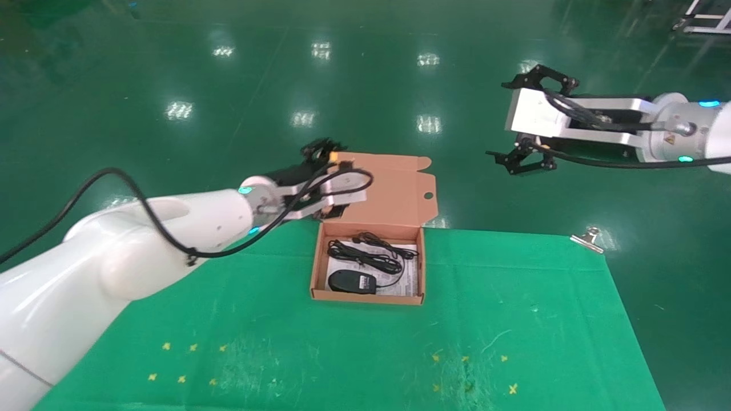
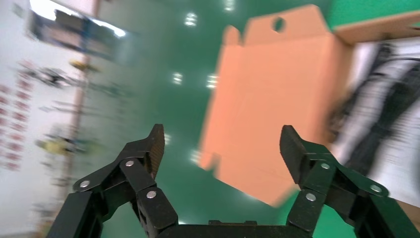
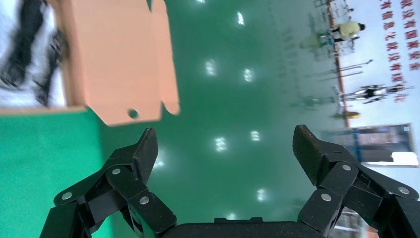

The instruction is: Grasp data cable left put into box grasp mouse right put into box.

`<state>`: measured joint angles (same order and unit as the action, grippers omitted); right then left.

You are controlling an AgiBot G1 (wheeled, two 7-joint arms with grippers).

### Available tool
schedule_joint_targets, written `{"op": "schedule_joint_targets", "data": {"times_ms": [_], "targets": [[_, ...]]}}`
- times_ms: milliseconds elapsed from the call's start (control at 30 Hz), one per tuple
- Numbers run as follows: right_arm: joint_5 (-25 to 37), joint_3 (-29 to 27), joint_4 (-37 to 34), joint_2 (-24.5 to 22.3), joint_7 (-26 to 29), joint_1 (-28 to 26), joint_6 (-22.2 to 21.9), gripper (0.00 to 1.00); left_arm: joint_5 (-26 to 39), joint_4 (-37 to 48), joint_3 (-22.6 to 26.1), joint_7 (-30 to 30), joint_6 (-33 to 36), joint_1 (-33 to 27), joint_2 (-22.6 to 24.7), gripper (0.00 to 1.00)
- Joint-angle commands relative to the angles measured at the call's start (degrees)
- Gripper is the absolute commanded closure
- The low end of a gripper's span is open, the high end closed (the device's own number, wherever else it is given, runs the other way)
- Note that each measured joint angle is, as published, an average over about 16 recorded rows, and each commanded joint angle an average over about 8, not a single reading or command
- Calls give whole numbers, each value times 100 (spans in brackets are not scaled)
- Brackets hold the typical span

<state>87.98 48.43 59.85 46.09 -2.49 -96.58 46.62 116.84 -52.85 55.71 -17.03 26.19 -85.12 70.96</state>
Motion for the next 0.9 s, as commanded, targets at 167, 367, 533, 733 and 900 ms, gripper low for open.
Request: {"op": "schedule_joint_targets", "data": {"times_ms": [167, 367, 533, 733, 900], "targets": [[-439, -312, 133, -107, 127, 331, 384, 0, -757, -207, -403, 61, 602, 234, -364, 0], [-939, -663, 281, -227, 271, 711, 806, 0, -1580, -435, -838, 130, 1255, 493, -758, 0], [-1353, -954, 404, -326, 390, 1026, 1156, 0, -2261, -623, -1198, 187, 1795, 708, -1085, 0], [-1848, -1301, 552, -445, 532, 1402, 1574, 0, -3076, -849, -1630, 256, 2442, 964, -1475, 0], [-2139, -1506, 638, -514, 615, 1623, 1819, 0, -3555, -982, -1883, 296, 2822, 1115, -1704, 0]]}}
